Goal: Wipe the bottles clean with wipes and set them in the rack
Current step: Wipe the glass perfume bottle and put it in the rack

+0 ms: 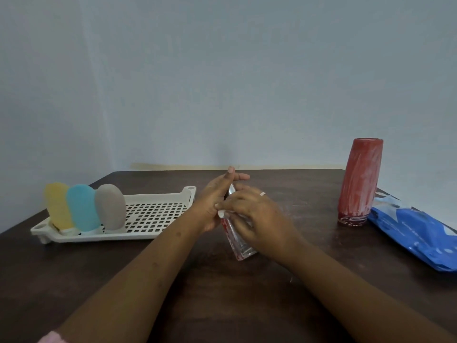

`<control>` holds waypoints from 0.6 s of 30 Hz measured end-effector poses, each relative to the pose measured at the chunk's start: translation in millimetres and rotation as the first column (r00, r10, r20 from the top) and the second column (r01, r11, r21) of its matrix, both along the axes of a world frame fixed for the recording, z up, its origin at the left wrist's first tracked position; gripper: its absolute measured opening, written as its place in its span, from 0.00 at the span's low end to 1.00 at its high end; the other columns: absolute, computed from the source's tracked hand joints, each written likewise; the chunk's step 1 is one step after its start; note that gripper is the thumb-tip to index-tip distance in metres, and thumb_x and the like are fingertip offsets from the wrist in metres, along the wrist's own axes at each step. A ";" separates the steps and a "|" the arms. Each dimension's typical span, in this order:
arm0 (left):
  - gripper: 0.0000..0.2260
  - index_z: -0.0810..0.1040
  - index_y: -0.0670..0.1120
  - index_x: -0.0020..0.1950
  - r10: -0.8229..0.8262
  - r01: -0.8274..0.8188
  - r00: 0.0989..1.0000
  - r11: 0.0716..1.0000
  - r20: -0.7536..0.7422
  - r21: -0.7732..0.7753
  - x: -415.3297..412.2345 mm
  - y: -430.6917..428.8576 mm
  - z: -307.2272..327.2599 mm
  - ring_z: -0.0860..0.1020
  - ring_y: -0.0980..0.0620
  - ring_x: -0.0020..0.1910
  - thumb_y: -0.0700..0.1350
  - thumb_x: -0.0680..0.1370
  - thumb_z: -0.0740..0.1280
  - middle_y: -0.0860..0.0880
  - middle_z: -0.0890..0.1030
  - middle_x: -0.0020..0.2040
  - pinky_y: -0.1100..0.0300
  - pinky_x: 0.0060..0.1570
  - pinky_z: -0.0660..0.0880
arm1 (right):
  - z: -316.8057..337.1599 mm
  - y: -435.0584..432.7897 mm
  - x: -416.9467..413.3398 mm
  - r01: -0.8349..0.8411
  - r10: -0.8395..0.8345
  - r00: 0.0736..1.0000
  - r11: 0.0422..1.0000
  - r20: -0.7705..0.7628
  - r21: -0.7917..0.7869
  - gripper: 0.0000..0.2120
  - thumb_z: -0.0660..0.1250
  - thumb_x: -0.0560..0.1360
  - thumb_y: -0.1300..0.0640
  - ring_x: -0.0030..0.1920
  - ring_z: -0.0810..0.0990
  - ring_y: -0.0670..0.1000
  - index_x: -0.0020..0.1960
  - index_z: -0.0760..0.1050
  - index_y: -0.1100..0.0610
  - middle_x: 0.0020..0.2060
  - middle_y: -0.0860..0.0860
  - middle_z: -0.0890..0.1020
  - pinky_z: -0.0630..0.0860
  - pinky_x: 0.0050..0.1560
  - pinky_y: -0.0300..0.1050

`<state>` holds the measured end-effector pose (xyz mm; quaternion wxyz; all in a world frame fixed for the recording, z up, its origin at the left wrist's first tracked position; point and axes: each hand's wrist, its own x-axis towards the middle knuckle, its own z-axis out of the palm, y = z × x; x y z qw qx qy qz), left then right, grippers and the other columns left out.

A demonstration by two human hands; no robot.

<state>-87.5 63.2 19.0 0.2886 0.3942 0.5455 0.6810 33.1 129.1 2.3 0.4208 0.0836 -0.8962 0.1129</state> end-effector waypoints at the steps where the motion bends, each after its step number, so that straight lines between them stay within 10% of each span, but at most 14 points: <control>1: 0.20 0.78 0.45 0.55 0.002 -0.002 1.000 1.000 -0.001 -0.007 0.4 -0.1 0.3 0.81 0.52 0.39 0.59 0.79 0.57 0.45 0.81 0.42 0.61 0.36 0.79 | 0.3 -1.2 0.0 0.004 -0.005 1.000 1.000 0.013 0.012 0.10 0.66 0.74 0.60 0.52 0.76 0.47 0.54 0.81 0.54 0.47 0.48 0.81 0.71 0.50 0.36; 18: 0.23 0.77 0.43 0.56 0.038 -0.040 0.998 0.999 0.042 0.031 -0.6 1.4 -5.4 0.83 0.47 0.52 0.59 0.74 0.59 0.42 0.84 0.53 0.55 0.50 0.80 | -4.0 27.8 2.0 0.237 -0.245 0.968 0.839 0.050 -0.491 0.03 0.68 0.74 0.56 0.38 0.76 0.33 0.45 0.81 0.52 0.34 0.38 0.77 0.68 0.35 0.24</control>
